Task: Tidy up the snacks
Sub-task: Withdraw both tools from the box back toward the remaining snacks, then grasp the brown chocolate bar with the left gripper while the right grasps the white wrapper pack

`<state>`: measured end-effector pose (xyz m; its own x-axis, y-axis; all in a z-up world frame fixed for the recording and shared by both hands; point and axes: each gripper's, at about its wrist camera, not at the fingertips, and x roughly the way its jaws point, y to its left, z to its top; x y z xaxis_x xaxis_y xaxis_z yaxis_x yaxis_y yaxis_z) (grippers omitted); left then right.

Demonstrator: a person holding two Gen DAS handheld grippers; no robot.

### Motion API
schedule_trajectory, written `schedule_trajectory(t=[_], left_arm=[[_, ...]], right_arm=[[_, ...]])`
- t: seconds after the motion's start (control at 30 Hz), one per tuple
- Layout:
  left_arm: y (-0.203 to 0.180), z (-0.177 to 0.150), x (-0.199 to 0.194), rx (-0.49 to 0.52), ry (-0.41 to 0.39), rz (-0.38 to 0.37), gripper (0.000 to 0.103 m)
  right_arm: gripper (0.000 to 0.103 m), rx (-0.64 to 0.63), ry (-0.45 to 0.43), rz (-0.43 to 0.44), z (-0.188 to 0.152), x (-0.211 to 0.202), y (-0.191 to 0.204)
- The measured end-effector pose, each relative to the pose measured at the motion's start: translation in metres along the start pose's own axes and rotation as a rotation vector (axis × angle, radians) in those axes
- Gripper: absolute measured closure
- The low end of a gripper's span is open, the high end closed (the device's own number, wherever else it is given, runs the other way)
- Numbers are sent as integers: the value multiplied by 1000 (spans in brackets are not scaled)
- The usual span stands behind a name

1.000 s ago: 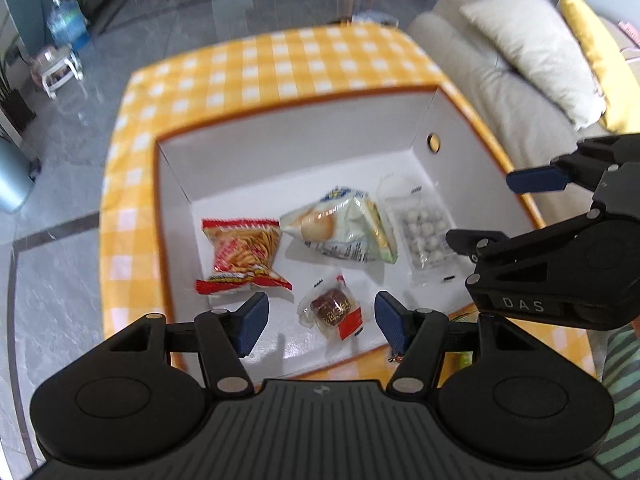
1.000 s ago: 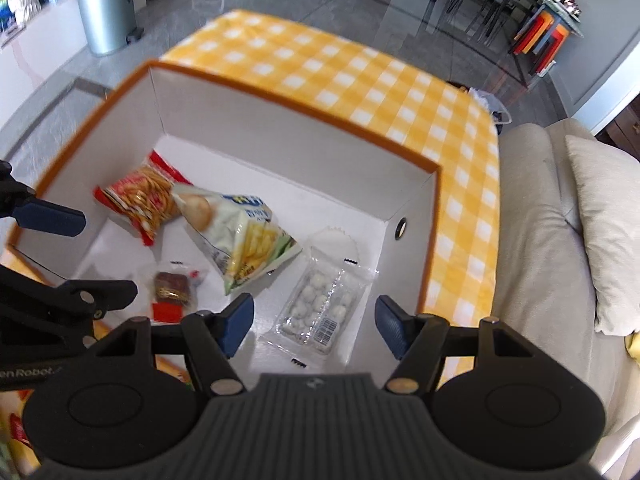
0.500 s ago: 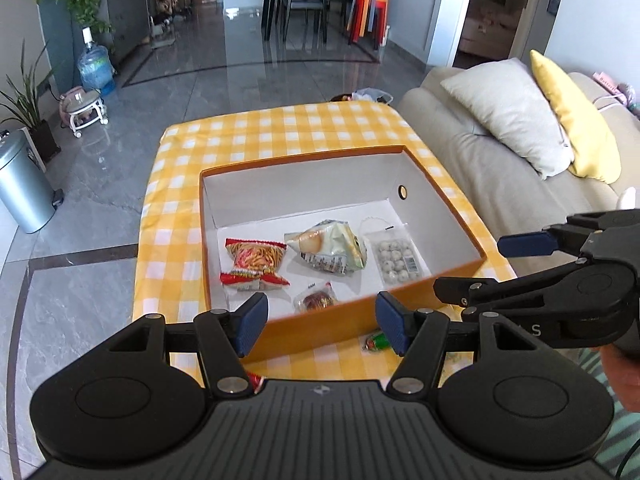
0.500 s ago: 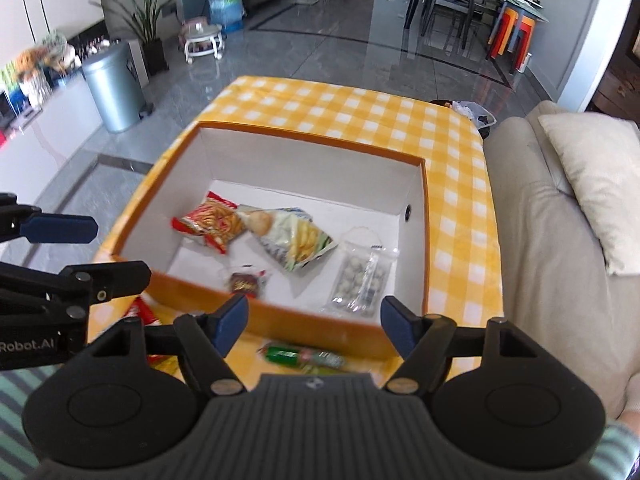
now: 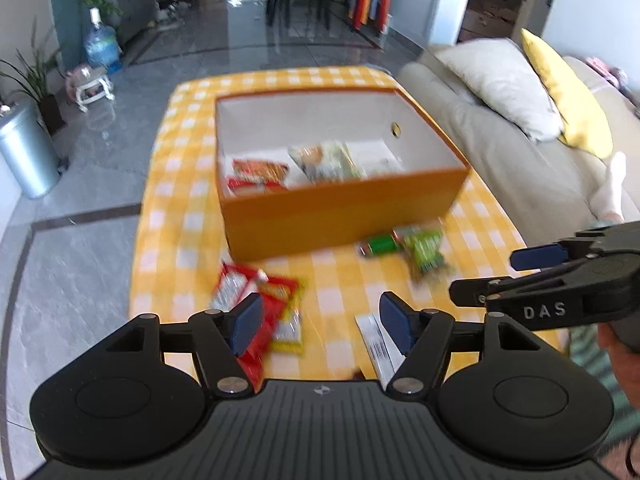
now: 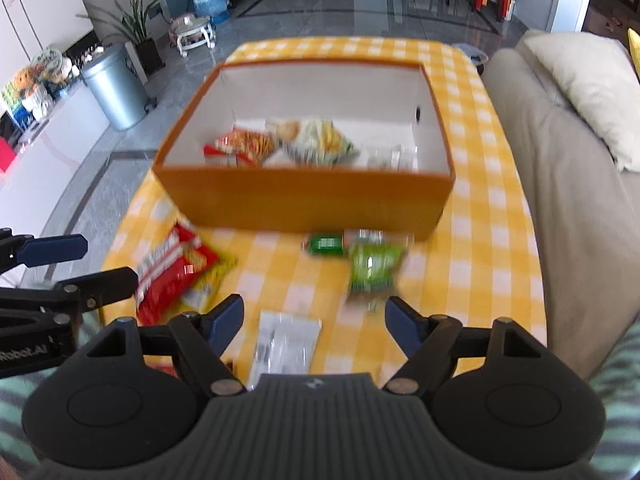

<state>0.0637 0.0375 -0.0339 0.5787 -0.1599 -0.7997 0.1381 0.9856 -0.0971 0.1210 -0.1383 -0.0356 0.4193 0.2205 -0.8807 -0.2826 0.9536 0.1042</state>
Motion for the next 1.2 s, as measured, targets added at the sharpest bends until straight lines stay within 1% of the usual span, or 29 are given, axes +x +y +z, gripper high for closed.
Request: schedule_trajectory(t=[0.1,0.3,0.4,0.5,0.6,0.7,0.8,0.93,1.03,1.1,1.2], left_arm=[[-2,-17,0,36,29,-33,25],[0,-43,14,121,101,-77,25],[-4,-53,27,205,155,-79,25],[-6,-58,40,256,212,-97,25],[-11,-61,54,332,269,-87,25],[-17,-64,70,411,327,-66,26],[-22,-68,83,478,366,-38,26],[-22,-69,101,493,428,-47,28],[-25,-69,110,515,451,-11,29],[-26,-70,114,523,460,8,36],[-23,-68,117,492,468,-6,39]], right_arm=[[28,12,57,20,-17,7,-2],[29,61,135,84,-37,19,-7],[29,78,175,99,-45,30,-5],[30,80,205,100,-51,40,-1],[30,83,226,98,-56,49,4],[36,60,253,83,-59,58,10],[36,42,276,86,-62,66,14],[36,33,302,77,-65,75,15],[36,35,316,65,-66,79,14],[35,35,323,61,-66,82,13],[35,32,328,61,-66,85,14]])
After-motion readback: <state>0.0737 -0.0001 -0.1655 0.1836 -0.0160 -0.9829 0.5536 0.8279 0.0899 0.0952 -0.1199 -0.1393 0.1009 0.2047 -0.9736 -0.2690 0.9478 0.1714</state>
